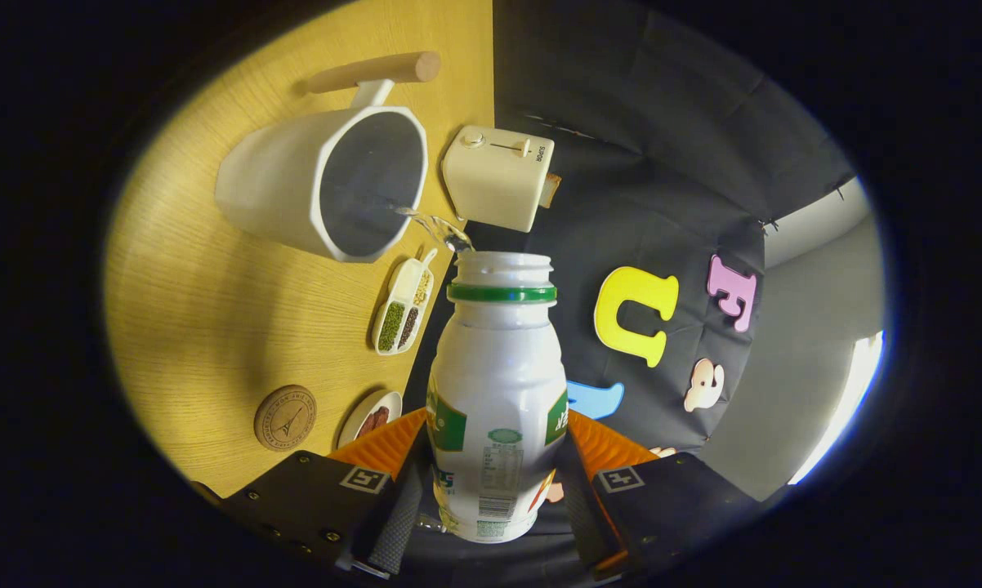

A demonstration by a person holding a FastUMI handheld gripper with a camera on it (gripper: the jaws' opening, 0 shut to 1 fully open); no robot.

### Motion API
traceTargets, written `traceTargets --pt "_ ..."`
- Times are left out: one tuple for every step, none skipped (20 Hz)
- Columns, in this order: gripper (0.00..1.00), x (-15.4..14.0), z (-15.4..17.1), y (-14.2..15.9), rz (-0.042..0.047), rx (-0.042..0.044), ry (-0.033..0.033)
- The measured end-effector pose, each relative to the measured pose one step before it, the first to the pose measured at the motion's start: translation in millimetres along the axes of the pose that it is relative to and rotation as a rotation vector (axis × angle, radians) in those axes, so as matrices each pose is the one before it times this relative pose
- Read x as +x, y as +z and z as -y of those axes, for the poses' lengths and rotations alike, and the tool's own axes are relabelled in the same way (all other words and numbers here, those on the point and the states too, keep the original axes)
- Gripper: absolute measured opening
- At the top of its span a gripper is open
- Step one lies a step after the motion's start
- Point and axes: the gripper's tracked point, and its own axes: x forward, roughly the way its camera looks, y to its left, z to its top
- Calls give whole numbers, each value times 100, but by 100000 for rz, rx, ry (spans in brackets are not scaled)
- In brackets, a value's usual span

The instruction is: Take the bottle from table, then pour the juice into the cup, finally place the bottle on the coaster

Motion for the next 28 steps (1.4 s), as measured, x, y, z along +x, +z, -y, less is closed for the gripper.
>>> traceTargets --pt "77 -19 82 75 155 -167 -226" --pt "77 9 6 38 70 -519 130" --pt "77 3 48 18 -64 -390 -85" --pt "77 -13 47 33 66 -527 132" --pt "77 58 -31 -46 -50 -640 -1" --pt "77 -111 53 16 45 -655 -137" --pt "77 70 66 15 40 -733 -87" --pt "77 -78 51 -19 -101 -809 -197" --pt "77 -3 134 33 -5 -746 -317" --pt "77 -33 26 43 24 -568 127" --pt "77 14 20 -39 -100 -433 -106" --pt "77 17 140 79 24 -488 -159" --pt "77 29 56 16 -59 -573 -84" --pt "77 24 104 67 -93 -579 -139" --pt "77 -13 35 64 41 -608 26" --pt "77 41 12 -22 -132 -667 -74" --pt "77 -12 72 29 -127 -883 3" --pt "77 -75 159 -17 -22 -903 -256" --pt "77 4 131 -21 -141 -921 -437" --pt "77 -9 328 32 -3 -782 -461" --pt "77 73 296 -17 13 -669 -709" --pt "77 -5 244 -17 -157 -761 -438" --pt "77 -6 248 -26 -77 -335 -351" --pt "77 -35 233 -9 -81 -257 -208" --pt "77 54 214 42 51 -544 -241" --pt "77 -31 305 20 14 -898 -519" --pt "77 -66 346 -46 -144 -839 -554" --pt "77 -106 265 -20 -18 -517 -286"
